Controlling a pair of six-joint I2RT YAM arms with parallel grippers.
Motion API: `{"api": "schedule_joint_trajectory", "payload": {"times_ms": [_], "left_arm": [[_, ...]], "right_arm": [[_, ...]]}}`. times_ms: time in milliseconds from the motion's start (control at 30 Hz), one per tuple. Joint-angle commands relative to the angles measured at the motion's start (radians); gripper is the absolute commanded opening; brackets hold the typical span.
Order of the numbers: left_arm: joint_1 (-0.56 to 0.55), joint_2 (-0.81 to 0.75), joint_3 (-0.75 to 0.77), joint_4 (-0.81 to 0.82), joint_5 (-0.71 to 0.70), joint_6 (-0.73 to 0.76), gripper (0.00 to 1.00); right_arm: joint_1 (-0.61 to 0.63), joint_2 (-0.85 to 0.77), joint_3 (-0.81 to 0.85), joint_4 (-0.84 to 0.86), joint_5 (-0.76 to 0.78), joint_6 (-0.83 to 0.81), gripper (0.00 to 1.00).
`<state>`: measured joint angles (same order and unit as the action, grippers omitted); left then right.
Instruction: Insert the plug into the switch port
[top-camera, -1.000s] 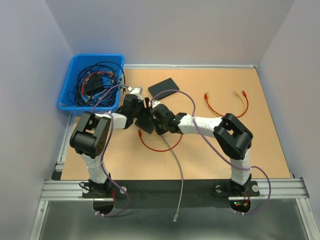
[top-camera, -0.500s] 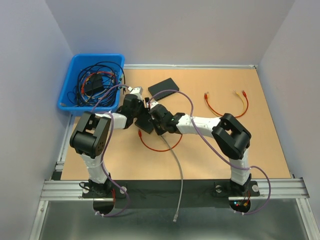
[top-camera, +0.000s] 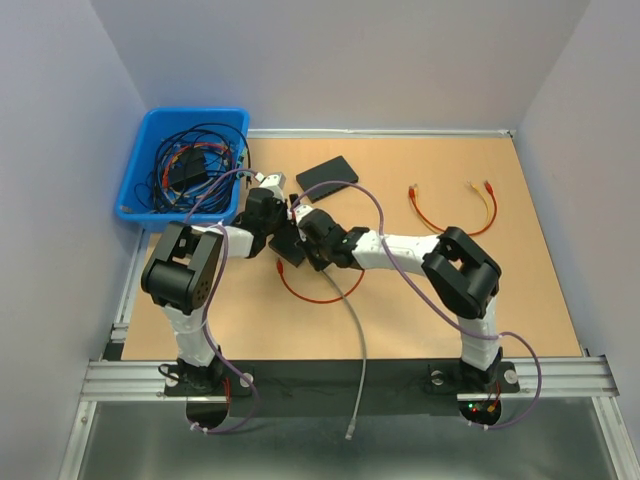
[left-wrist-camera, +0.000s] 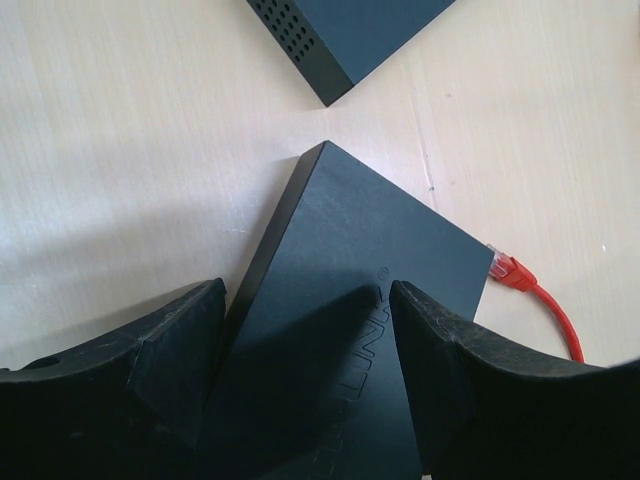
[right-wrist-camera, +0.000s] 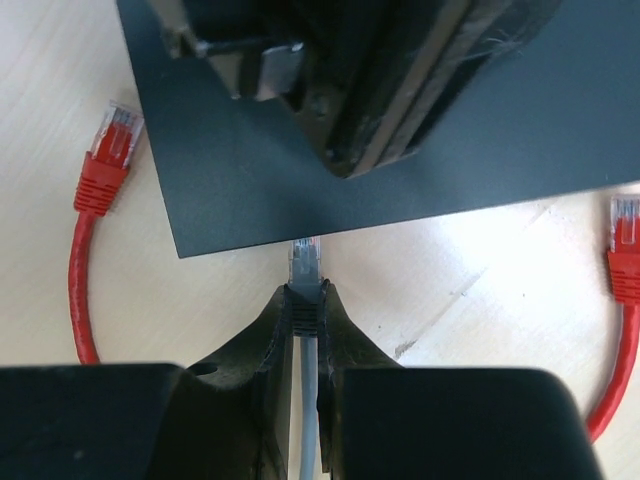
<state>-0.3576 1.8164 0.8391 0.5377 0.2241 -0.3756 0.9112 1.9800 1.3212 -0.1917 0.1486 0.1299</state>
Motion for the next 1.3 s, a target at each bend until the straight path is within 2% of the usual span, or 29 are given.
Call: {"api": "schedule_joint_trajectory", "payload": {"times_ms": [0,167,400,833,1267], "left_arm": [[-0.023,0.061,-0.034,-0.153,0.087,-0.029,0.78],[-0.021,0.07,-0.031,-0.153,0.089,-0.031,0.78],[-0.023,0.063,-0.049,-0.147,0.09,-0.049,0.78],[-0.024,-0.017,-0.196,-0.088,0.06,-0.197,0.77],[-0.044,-0.012,-0.192,-0.088,0.044,-0.192,0.75]], "right_arm": [[0.005,-0.073,-0.028,0.247,-0.055,-0.052,0.0],[0.003,-0.08,-0.037,0.282,-0.072,-0.075,0.0],[0.005,0.002,0.027,0.275,0.029,-0.035,0.01],[0.005,0.06,0.167,0.166,0.146,0.137,0.0],[0.005,0.132,0.374,0.094,0.15,0.083,0.01]]}}
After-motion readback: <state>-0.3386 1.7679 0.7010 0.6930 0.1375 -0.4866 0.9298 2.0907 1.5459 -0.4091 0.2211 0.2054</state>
